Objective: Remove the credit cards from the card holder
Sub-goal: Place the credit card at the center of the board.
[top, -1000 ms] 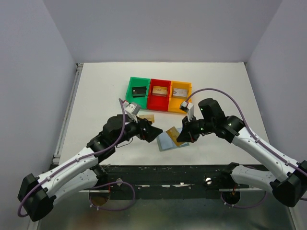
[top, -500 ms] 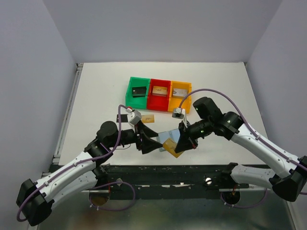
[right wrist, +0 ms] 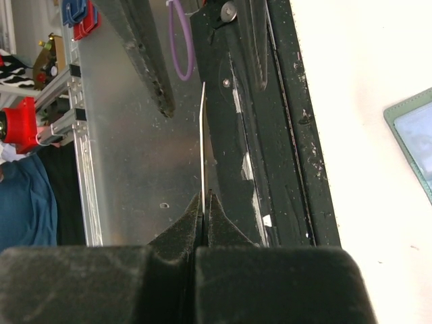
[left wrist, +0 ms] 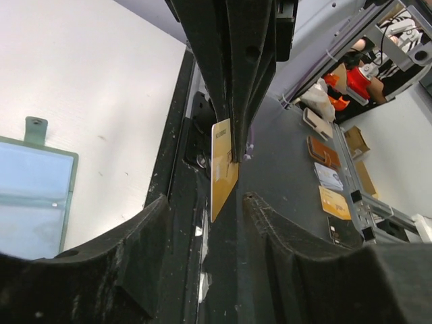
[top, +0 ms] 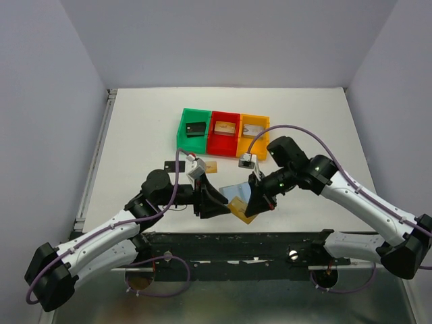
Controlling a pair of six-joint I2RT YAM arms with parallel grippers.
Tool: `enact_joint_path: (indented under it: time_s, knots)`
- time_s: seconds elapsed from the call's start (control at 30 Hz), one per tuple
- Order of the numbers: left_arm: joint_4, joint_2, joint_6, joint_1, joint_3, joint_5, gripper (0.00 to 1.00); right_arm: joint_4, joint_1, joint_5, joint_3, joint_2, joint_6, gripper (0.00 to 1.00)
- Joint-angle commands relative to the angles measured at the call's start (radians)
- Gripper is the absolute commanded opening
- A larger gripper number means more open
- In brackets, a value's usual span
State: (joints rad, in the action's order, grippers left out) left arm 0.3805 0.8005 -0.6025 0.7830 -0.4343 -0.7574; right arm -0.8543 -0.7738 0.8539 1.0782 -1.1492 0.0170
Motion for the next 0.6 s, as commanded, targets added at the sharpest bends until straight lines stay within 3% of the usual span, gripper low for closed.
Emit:
enact_joint_path:
  time_s: [0.0, 0.37, 0.5, 0.53, 0.57]
  knots:
    - [0.043, 0.023, -0.006, 0.013, -0.017, -0.063, 0.55, -0.009, -0.015, 0.005, 0.035, -0.014, 0.005, 0.01]
    - [0.058, 0.028, -0.008, 0.016, -0.011, -0.072, 0.26, -0.003, -0.022, 0.000, 0.037, -0.026, 0.011, 0.01]
    - [0.069, 0.035, -0.013, 0.019, -0.007, -0.085, 0.10, -0.005, -0.025, 0.004, 0.037, -0.024, 0.011, 0.01]
    - [0.072, 0.035, -0.014, 0.018, -0.006, -0.080, 0.00, -0.002, -0.024, -0.006, 0.038, -0.023, 0.008, 0.06]
    - [0.063, 0.031, -0.011, 0.018, -0.004, -0.060, 0.00, 0.003, -0.025, -0.033, 0.040, -0.020, -0.003, 0.15]
